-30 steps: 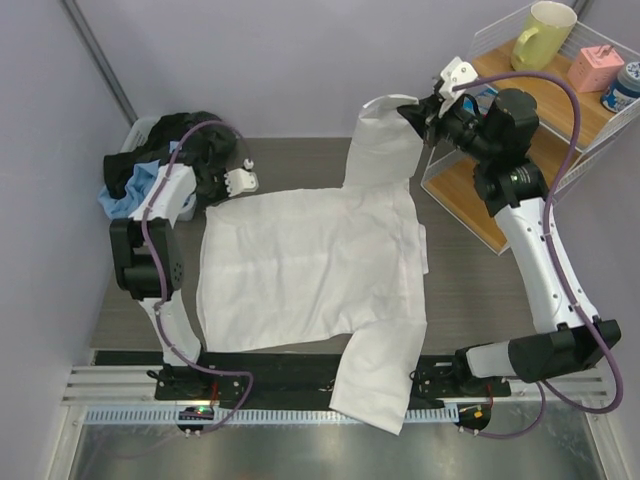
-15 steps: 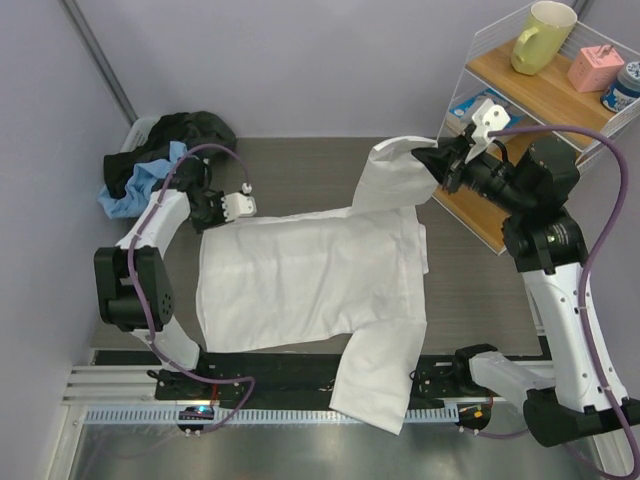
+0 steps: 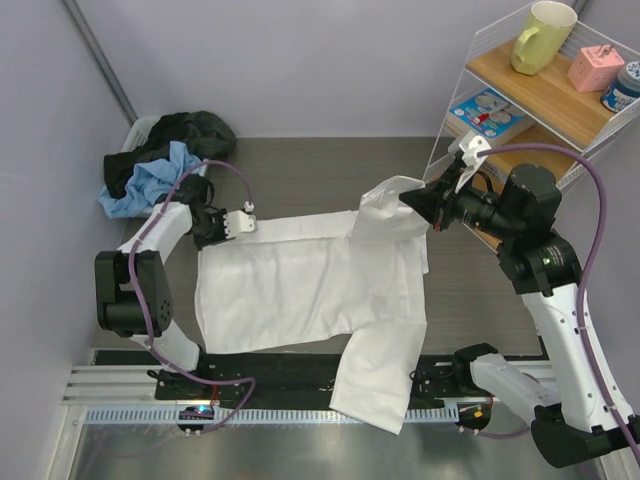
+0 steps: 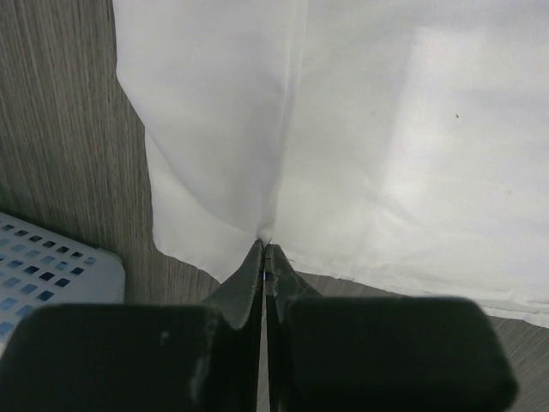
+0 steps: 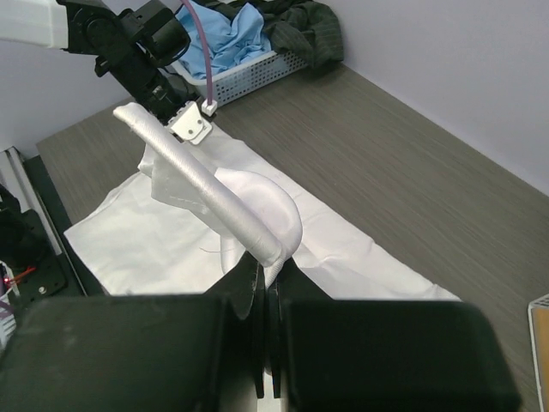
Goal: Fold and stack the long sleeve shirts
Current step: Fold the shirt
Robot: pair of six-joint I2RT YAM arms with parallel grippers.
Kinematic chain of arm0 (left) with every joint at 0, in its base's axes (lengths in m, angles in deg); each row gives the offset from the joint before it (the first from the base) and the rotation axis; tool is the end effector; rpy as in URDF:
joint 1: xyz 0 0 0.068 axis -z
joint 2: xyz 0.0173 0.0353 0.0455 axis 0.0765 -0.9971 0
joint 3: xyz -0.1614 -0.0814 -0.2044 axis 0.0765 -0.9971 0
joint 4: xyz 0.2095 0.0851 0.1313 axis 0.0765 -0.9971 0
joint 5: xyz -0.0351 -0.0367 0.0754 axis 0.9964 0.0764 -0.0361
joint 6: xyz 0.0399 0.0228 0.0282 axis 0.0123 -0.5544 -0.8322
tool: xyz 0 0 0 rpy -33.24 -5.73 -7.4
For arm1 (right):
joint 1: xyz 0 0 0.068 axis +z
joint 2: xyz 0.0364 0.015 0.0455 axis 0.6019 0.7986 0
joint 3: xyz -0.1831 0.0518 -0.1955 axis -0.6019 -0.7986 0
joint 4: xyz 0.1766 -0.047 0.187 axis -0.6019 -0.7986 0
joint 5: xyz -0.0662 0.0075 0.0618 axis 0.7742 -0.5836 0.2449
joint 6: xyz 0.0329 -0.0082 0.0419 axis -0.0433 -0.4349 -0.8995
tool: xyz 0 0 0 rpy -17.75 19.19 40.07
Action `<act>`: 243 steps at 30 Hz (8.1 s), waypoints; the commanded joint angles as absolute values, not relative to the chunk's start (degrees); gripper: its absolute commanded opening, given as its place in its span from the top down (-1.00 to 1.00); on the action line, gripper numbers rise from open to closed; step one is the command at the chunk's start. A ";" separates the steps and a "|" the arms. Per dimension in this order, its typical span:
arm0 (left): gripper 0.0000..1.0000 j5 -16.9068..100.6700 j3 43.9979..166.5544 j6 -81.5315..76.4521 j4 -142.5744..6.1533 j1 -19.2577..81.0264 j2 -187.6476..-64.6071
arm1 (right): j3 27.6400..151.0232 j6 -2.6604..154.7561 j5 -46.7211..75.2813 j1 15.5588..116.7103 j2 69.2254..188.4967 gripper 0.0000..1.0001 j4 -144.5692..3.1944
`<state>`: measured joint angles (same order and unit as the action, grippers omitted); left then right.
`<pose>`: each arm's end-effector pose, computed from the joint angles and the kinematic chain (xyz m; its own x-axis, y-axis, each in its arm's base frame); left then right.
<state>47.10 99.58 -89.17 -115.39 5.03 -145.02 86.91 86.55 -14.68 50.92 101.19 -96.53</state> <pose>0.3163 -0.0119 0.2117 -0.1699 0.9415 -0.2910 0.9439 0.2403 0.2265 0.1645 0.0625 0.4531 -0.0625 -0.0687 -0.9957 -0.7735 0.6337 0.0048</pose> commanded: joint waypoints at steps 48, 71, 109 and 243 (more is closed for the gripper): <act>0.72 43.38 95.52 -93.84 -118.75 5.26 -145.11 | 78.30 75.65 -17.98 55.64 89.27 0.97 -105.07; -0.99 70.64 95.24 -38.59 -98.99 27.65 -103.46 | 71.01 74.25 -23.88 58.97 103.68 0.97 -87.41; 1.00 63.59 96.40 -4.27 -93.86 32.08 -118.39 | 74.08 89.54 -11.56 62.42 106.83 -0.79 -99.71; -0.23 40.04 102.54 -49.45 -101.08 5.70 -161.55 | 79.70 110.46 21.66 35.95 148.42 0.98 -98.74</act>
